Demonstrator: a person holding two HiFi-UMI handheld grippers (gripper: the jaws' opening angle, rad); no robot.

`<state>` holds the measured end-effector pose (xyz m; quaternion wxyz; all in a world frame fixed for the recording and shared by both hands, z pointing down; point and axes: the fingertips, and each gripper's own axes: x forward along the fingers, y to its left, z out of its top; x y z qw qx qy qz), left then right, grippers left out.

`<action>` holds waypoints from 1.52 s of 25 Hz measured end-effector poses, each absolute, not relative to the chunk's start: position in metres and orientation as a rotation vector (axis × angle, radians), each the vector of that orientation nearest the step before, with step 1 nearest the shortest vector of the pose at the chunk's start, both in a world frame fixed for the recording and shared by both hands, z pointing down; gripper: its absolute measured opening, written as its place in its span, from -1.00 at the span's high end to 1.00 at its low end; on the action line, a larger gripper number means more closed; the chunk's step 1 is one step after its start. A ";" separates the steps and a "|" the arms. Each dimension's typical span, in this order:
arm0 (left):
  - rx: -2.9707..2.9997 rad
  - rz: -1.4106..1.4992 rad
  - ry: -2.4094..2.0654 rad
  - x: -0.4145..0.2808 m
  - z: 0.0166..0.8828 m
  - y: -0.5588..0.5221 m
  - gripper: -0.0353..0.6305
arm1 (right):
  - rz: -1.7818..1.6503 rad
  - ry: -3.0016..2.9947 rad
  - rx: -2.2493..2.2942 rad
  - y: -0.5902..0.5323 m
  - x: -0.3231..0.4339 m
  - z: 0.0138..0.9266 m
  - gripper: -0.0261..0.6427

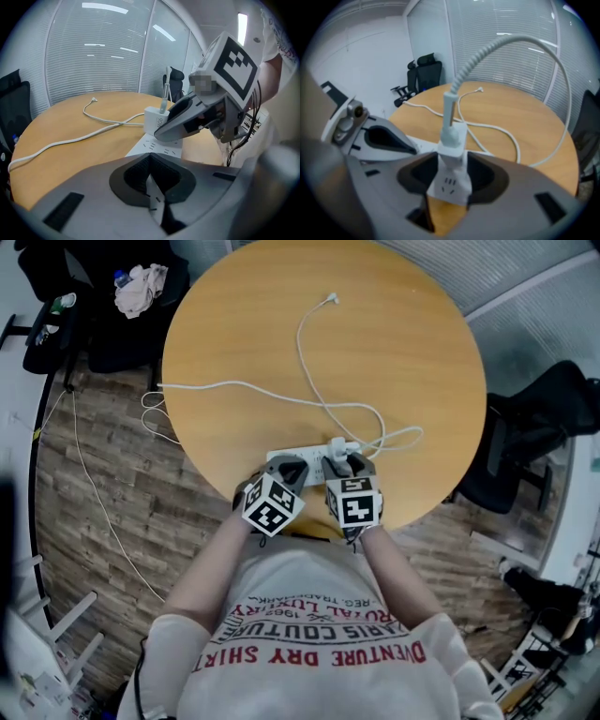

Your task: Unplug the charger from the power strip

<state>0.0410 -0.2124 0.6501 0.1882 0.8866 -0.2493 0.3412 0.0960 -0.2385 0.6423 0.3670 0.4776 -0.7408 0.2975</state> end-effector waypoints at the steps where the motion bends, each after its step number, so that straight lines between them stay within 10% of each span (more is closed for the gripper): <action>1: 2.496 0.953 -0.691 0.041 0.650 -0.212 0.79 | 0.769 -1.889 1.241 -0.241 0.097 0.644 0.30; 38: 2.466 1.017 -0.688 0.042 0.657 -0.212 0.79 | 0.793 -1.881 1.349 -0.241 0.087 0.603 0.45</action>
